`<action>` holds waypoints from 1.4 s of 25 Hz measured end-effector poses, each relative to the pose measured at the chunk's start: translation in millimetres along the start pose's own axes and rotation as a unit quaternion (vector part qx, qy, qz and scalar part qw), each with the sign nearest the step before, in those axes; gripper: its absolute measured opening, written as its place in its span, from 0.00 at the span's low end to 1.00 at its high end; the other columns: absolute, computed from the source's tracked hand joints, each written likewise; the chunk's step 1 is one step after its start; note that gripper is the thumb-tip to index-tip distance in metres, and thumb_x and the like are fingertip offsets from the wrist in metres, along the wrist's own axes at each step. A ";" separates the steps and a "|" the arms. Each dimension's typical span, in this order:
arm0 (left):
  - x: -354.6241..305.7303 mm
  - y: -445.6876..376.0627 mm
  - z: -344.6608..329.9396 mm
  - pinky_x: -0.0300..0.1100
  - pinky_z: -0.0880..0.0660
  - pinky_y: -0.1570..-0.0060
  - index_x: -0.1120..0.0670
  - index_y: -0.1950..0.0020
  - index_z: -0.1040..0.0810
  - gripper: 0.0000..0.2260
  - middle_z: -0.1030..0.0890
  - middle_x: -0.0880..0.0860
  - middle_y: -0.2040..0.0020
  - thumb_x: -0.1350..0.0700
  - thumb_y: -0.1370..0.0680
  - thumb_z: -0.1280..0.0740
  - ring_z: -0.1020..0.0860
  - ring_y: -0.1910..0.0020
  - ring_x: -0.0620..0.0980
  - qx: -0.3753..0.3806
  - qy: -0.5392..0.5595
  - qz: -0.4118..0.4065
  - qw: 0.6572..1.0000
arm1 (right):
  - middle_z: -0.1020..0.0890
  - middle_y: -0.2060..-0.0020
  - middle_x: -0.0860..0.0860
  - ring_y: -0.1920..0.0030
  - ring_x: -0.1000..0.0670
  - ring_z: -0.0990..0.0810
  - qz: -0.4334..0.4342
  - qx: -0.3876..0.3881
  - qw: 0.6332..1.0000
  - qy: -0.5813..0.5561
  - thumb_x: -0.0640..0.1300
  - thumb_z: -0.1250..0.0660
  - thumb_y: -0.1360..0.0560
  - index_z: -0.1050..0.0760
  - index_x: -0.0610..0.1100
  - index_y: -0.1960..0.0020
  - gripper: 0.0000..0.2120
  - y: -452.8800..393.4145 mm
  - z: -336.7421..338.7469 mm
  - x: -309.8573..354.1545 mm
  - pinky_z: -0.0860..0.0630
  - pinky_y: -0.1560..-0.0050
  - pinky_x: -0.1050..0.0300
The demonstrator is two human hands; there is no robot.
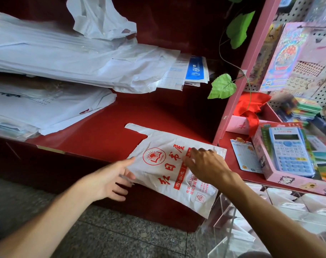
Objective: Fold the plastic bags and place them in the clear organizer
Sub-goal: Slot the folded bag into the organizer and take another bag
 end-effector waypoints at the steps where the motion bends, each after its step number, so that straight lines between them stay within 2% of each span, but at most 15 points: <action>1: 5.4 -4.0 0.4 0.54 0.23 0.46 0.58 0.54 0.19 0.30 0.18 0.63 0.44 0.30 0.27 0.39 0.20 0.45 0.62 0.012 -0.033 0.008 0.999 | 0.18 0.45 0.47 0.50 0.42 0.17 0.007 -0.001 1.000 0.016 0.63 0.49 0.19 0.27 0.45 0.38 0.25 0.8 -0.1 0.6 0.19 0.51 0.46; 4: 17.1 -9.7 -2.3 0.50 0.21 0.52 0.57 0.44 0.20 0.37 0.16 0.59 0.47 0.26 0.35 0.38 0.18 0.48 0.57 0.010 -0.079 0.008 0.997 | 0.21 0.38 0.47 0.44 0.41 0.19 0.014 0.002 0.999 0.045 0.63 0.49 0.19 0.29 0.48 0.32 0.25 3.8 -0.7 1.3 0.19 0.49 0.47; 7: 23.6 -13.9 -0.2 0.50 0.21 0.52 0.58 0.41 0.22 0.36 0.16 0.59 0.46 0.28 0.32 0.35 0.18 0.47 0.57 0.001 -0.002 0.020 1.000 | 0.22 0.38 0.47 0.43 0.40 0.20 0.003 0.007 0.999 0.047 0.64 0.49 0.19 0.27 0.49 0.33 0.25 3.8 -0.5 -0.9 0.19 0.50 0.46; 9: 25.2 -15.0 -2.0 0.50 0.21 0.50 0.59 0.41 0.21 0.30 0.16 0.59 0.47 0.34 0.28 0.32 0.17 0.48 0.56 -0.013 0.082 0.003 0.997 | 0.23 0.40 0.46 0.43 0.40 0.22 0.001 0.017 0.999 0.048 0.64 0.49 0.19 0.25 0.51 0.34 0.25 2.9 0.4 -1.6 0.19 0.49 0.45; 12: 26.2 -15.7 -9.9 0.48 0.23 0.50 0.57 0.44 0.20 0.14 0.16 0.58 0.48 0.48 0.24 0.28 0.17 0.50 0.54 -0.098 0.187 -0.072 0.975 | 0.26 0.38 0.46 0.37 0.40 0.27 -0.021 0.021 0.999 0.019 0.63 0.47 0.19 0.27 0.52 0.32 0.23 5.6 3.2 -0.6 0.23 0.43 0.44; 15: 25.6 -11.1 -15.1 0.44 0.23 0.53 0.58 0.51 0.21 0.03 0.16 0.57 0.52 0.59 0.22 0.30 0.17 0.50 0.54 -0.151 0.272 -0.133 0.941 | 0.27 0.37 0.46 0.36 0.40 0.28 -0.022 0.014 1.000 0.007 0.63 0.46 0.19 0.27 0.53 0.32 0.23 7.6 4.6 2.1 0.25 0.39 0.42; 16: 24.8 -8.5 -16.4 0.44 0.23 0.54 0.57 0.55 0.22 0.02 0.16 0.56 0.55 0.61 0.22 0.30 0.17 0.51 0.56 -0.166 0.285 -0.146 0.933 | 0.26 0.37 0.46 0.36 0.41 0.27 -0.022 0.011 1.000 0.013 0.63 0.46 0.19 0.26 0.53 0.32 0.22 7.7 4.8 2.5 0.26 0.39 0.41; 19: 19.7 2.5 -25.0 0.44 0.25 0.57 0.56 0.65 0.26 0.10 0.19 0.55 0.62 0.63 0.25 0.32 0.18 0.56 0.55 -0.237 0.263 -0.198 0.914 | 0.25 0.37 0.47 0.37 0.43 0.28 -0.019 -0.004 0.998 0.054 0.62 0.47 0.19 0.25 0.54 0.33 0.22 7.9 5.1 3.1 0.30 0.39 0.43; 22: 11.0 21.1 -36.8 0.45 0.28 0.58 0.58 0.67 0.29 0.10 0.26 0.54 0.66 0.56 0.31 0.30 0.25 0.61 0.50 -0.255 0.212 -0.313 0.890 | 0.23 0.38 0.48 0.37 0.44 0.29 -0.006 -0.011 0.996 0.091 0.63 0.47 0.19 0.22 0.52 0.35 0.23 9.5 5.9 5.8 0.32 0.39 0.46; 24: 0.5 30.3 -37.4 0.47 0.28 0.54 0.58 0.63 0.25 0.09 0.25 0.53 0.63 0.54 0.36 0.28 0.26 0.58 0.50 -0.196 0.218 -0.382 0.877 | 0.26 0.36 0.48 0.34 0.45 0.32 0.005 -0.006 0.996 0.093 0.63 0.46 0.20 0.22 0.49 0.36 0.25 8.1 4.5 8.3 0.34 0.35 0.45; 26: -10.4 33.7 -33.3 0.49 0.26 0.50 0.56 0.55 0.20 0.11 0.18 0.49 0.56 0.58 0.35 0.26 0.20 0.53 0.50 -0.122 0.227 -0.413 0.874 | 0.26 0.34 0.49 0.32 0.46 0.31 0.021 0.004 0.998 0.060 0.64 0.43 0.22 0.24 0.46 0.35 0.27 7.1 0.0 8.7 0.34 0.32 0.45; 28: -16.7 31.0 -27.4 0.48 0.26 0.43 0.56 0.46 0.18 0.15 0.16 0.48 0.47 0.62 0.33 0.27 0.18 0.45 0.50 -0.091 0.231 -0.414 0.876 | 0.23 0.38 0.50 0.38 0.47 0.24 0.016 0.019 1.000 -0.016 0.65 0.40 0.23 0.26 0.44 0.37 0.27 7.3 -3.5 8.1 0.27 0.36 0.48; 31: -23.2 22.0 -15.1 0.46 0.31 0.32 0.55 0.40 0.19 0.21 0.20 0.39 0.38 0.68 0.31 0.27 0.23 0.35 0.43 -0.106 0.266 -0.428 0.857 | 0.21 0.42 0.53 0.44 0.49 0.21 0.012 0.029 0.998 -0.061 0.63 0.38 0.22 0.27 0.46 0.38 0.23 9.8 -4.1 7.6 0.23 0.42 0.51; 33: -28.0 14.9 -3.0 0.46 0.36 0.28 0.54 0.34 0.22 0.27 0.26 0.40 0.31 0.65 0.33 0.25 0.29 0.31 0.40 -0.122 0.277 -0.429 0.851 | 0.22 0.41 0.53 0.41 0.48 0.22 0.018 0.033 0.998 -0.054 0.63 0.39 0.22 0.28 0.47 0.37 0.22 10.5 -3.5 8.1 0.25 0.38 0.48; 35: -31.6 9.3 5.5 0.47 0.38 0.25 0.52 0.28 0.28 0.35 0.31 0.44 0.26 0.60 0.34 0.23 0.32 0.28 0.42 -0.167 0.245 -0.383 0.875 | 0.25 0.35 0.54 0.36 0.46 0.26 0.030 0.039 0.998 -0.024 0.64 0.42 0.21 0.30 0.48 0.33 0.25 10.2 -5.0 8.0 0.30 0.33 0.45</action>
Point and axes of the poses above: each hand's wrist, its own y-axis away from the middle knuckle, its own z-axis out of the back of the hand, x = y × z, the point moved 1 cm from there along -y, towards the middle knuckle
